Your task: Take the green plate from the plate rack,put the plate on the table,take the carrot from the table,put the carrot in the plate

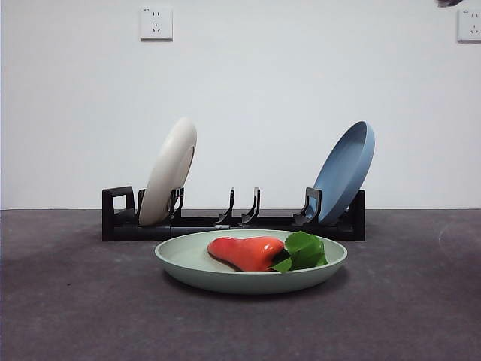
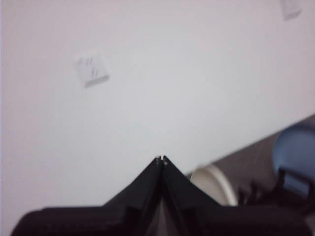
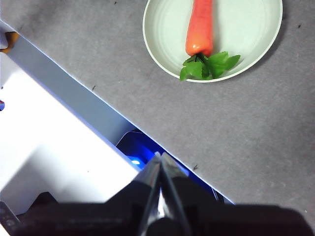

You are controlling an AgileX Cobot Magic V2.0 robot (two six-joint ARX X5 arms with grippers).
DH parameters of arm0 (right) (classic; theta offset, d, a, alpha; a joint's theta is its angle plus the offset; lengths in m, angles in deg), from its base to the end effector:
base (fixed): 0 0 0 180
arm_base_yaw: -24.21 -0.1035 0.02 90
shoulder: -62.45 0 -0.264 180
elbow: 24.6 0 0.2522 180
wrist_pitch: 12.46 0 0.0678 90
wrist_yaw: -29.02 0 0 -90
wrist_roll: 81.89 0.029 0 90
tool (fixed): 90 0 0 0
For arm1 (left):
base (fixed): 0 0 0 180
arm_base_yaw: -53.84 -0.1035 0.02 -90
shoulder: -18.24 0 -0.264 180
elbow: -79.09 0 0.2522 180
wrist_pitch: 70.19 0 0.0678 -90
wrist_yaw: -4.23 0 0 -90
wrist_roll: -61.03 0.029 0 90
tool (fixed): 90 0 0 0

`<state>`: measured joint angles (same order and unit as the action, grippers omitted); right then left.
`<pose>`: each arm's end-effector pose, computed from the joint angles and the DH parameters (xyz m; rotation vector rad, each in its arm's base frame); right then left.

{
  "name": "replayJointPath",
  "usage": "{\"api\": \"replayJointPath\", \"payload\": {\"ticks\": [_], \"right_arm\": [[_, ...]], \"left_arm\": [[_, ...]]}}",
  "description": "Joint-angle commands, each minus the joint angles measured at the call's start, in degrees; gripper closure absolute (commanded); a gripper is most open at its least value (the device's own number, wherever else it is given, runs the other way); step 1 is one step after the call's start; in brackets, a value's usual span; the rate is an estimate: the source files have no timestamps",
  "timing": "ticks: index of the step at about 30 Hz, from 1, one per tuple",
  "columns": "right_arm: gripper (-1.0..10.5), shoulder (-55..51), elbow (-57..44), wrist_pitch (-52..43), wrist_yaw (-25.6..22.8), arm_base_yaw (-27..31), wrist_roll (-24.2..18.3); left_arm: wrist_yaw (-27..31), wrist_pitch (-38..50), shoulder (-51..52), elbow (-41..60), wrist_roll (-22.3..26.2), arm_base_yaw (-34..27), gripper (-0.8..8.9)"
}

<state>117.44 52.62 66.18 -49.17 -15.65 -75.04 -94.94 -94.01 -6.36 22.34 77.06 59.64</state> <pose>0.1153 0.1040 0.3350 -0.1437 1.0316 0.7639 0.0880 -0.0136 0.3616 0.2820 -0.1813 -0.2387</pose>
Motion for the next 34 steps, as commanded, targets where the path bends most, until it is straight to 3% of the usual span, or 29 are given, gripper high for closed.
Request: {"api": "replayJointPath", "payload": {"ticks": [1, 8, 15, 24, 34], "right_arm": [[9.4, -0.04, -0.2, -0.09, -0.15, 0.0, -0.28], [9.4, -0.04, -0.2, -0.09, -0.15, 0.0, -0.28], [9.4, -0.04, -0.2, -0.09, -0.15, 0.0, -0.28], [9.4, -0.04, -0.2, -0.09, -0.15, 0.0, -0.28], [9.4, -0.04, -0.2, -0.09, -0.15, 0.0, -0.28]], "left_arm": [[0.04, 3.1, 4.98, 10.34, 0.42, -2.36, 8.15], [0.11, 5.79, 15.76, 27.89, -3.02, -4.55, 8.14], [0.07, 5.68, 22.01, 37.64, -5.79, -5.38, 8.15], [0.07, 2.89, 24.5, 42.27, -9.62, -5.6, 8.14], [0.0, -1.27, 24.48, 42.25, -10.12, -5.57, 8.14]]}}
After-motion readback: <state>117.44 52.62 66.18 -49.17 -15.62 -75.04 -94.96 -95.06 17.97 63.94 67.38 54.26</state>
